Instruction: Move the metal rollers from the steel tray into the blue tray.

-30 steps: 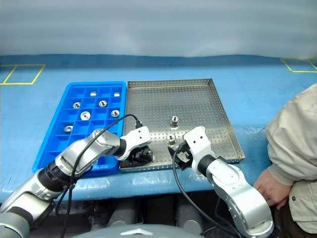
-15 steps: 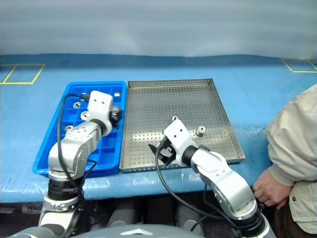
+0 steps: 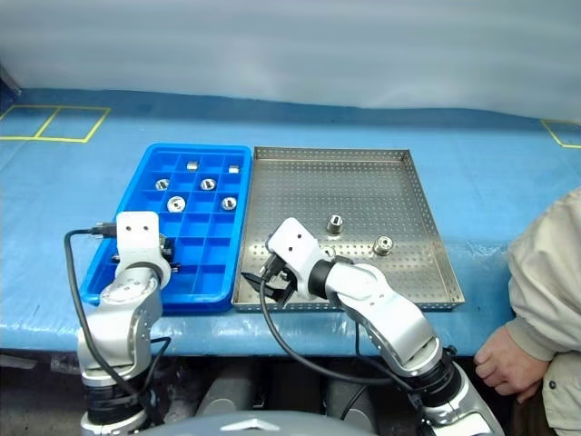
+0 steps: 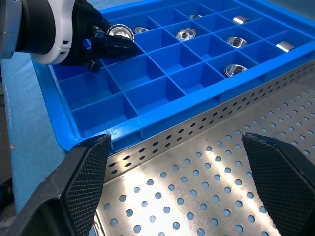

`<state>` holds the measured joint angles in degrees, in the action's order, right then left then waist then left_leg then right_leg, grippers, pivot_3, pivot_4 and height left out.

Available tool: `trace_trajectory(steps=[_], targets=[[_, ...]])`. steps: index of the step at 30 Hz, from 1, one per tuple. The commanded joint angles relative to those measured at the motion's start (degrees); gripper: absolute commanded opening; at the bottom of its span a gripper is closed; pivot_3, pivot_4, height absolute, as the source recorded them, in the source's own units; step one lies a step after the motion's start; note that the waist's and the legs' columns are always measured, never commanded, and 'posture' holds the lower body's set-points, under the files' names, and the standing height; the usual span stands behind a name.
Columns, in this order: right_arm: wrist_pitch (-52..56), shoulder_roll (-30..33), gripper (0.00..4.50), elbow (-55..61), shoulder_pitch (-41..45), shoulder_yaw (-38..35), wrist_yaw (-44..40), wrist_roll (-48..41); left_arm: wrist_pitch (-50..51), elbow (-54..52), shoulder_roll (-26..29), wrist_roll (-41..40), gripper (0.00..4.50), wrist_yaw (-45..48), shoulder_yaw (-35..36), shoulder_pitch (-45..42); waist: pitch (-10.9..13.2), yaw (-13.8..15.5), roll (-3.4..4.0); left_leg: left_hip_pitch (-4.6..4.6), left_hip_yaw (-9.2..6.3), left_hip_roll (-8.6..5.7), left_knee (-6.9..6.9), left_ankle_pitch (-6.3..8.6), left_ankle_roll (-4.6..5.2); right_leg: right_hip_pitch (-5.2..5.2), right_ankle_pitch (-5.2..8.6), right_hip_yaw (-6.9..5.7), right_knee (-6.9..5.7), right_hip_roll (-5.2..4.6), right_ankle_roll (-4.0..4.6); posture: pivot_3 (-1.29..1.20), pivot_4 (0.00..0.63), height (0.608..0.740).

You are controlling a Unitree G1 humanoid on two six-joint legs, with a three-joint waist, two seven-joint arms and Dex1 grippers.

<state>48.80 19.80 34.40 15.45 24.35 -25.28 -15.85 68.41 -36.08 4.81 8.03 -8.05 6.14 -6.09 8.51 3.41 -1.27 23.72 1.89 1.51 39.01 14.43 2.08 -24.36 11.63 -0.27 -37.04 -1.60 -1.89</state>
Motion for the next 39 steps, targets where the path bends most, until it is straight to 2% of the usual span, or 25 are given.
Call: trace_trajectory(steps=[1, 2, 6, 13, 18, 21, 28, 37, 38, 39], targets=[[-1.3, -0.1, 4.50, 1.3, 0.6, -0.3, -0.3, 0.2, 1.7, -1.3, -0.6, 0.3, 2.58, 0.3, -0.8, 0.3, 0.0, 0.0, 0.01, -0.01, 0.00, 0.00, 0.00, 0.00, 0.00, 0.00, 0.00, 0.00, 0.00, 0.00, 0.01, 0.16, 0.150, 0.740], [-1.2, -0.1, 4.50, 1.4, 0.4, -0.5, -0.1, 0.2, 1.6, -1.2, -0.5, 0.3, 2.80, 0.4, -1.0, 0.2, 0.0, 0.0, 0.02, 0.00, 0.00, 0.00, -0.01, 0.00, 0.00, 0.00, 0.01, 0.00, 0.00, 0.00, 0.02, 0.16, 0.150, 0.740], [-0.5, 0.0, 4.50, 2.7, -0.9, -1.5, 0.9, 0.1, -1.1, -1.6, 0.6, -0.7, 4.13, 2.6, -2.6, -2.9, 0.0, 0.7, 0.02, 0.00, -0.02, -0.01, 0.00, 0.00, 0.01, 0.02, 0.01, -0.04, 0.00, -0.04, 0.02, 0.14, 0.150, 0.740], [1.8, 1.0, 4.50, 6.7, -7.1, -7.2, 4.6, -0.1, -6.9, 2.0, 3.0, -8.0, 4.13, 13.8, -7.8, -12.2, 0.0, 0.1, 0.02, 0.12, 0.00, -0.05, 0.05, -0.02, 0.08, -0.01, -0.04, -0.09, 0.08, -0.13, 0.06, 0.10, 0.150, 0.740], [3.3, 3.7, 4.50, 9.8, -13.3, -11.0, 6.7, 0.7, -11.5, 9.1, 7.1, -14.6, 4.13, 27.2, -16.9, -15.9, 0.0, -1.2, 0.04, 0.15, 0.02, -0.04, -0.04, 0.00, 0.10, -0.09, -0.11, -0.09, 0.09, -0.07, 0.34, 0.03, 0.150, 0.740], [4.0, 4.5, 4.50, 11.6, -16.5, -13.3, 8.2, 1.0, -14.3, 15.4, 7.4, -16.8, 4.13, 32.9, -21.9, -18.1, 0.0, -1.8, 0.05, 0.17, 0.04, -0.03, -0.03, 0.00, 0.11, -0.11, 0.04, -0.05, 0.08, -0.03, 0.10, -0.01, 0.150, 0.740], [5.3, 3.5, 4.50, 14.4, -20.0, -13.9, 11.7, 2.3, -20.3, 29.3, 4.2, -17.2, 4.13, 37.9, -27.5, -21.9, 0.0, -4.0, 0.07, 0.09, 0.15, 0.01, 0.00, 0.00, 0.12, -0.10, 0.03, 0.09, 0.06, 0.06, 0.06, -0.10, 0.150, 0.740], [5.4, 1.9, 4.50, 15.7, -21.2, -13.5, 13.8, 2.6, -25.9, 40.6, 3.3, -14.3, 4.13, 40.0, -32.0, -24.1, 0.0, -5.4, 0.08, 0.09, 0.21, 0.00, 0.00, 0.02, 0.14, -0.13, 0.00, 0.18, 0.07, 0.08, 0.00, -0.13, 0.150, 0.740], [5.3, 1.9, 4.50, 15.7, -21.1, -13.4, 13.8, 2.6, -25.9, 41.0, 3.2, -14.2, 3.76, 40.1, -32.0, -24.2, 0.0, -5.5, 0.07, 0.09, 0.21, 0.00, 0.00, 0.02, 0.14, -0.13, 0.00, 0.18, 0.07, 0.07, -0.01, -0.13, 0.150, 0.740], [5.3, 1.8, 4.50, 15.7, -21.0, -13.4, 13.8, 2.6, -26.1, 41.1, 3.2, -13.9, 3.59, 40.0, -32.1, -24.2, 0.0, -5.5, 0.07, 0.09, 0.21, 0.00, 0.00, 0.02, 0.14, -0.13, 0.00, 0.18, 0.07, 0.07, -0.01, -0.13, 0.150, 0.740]])
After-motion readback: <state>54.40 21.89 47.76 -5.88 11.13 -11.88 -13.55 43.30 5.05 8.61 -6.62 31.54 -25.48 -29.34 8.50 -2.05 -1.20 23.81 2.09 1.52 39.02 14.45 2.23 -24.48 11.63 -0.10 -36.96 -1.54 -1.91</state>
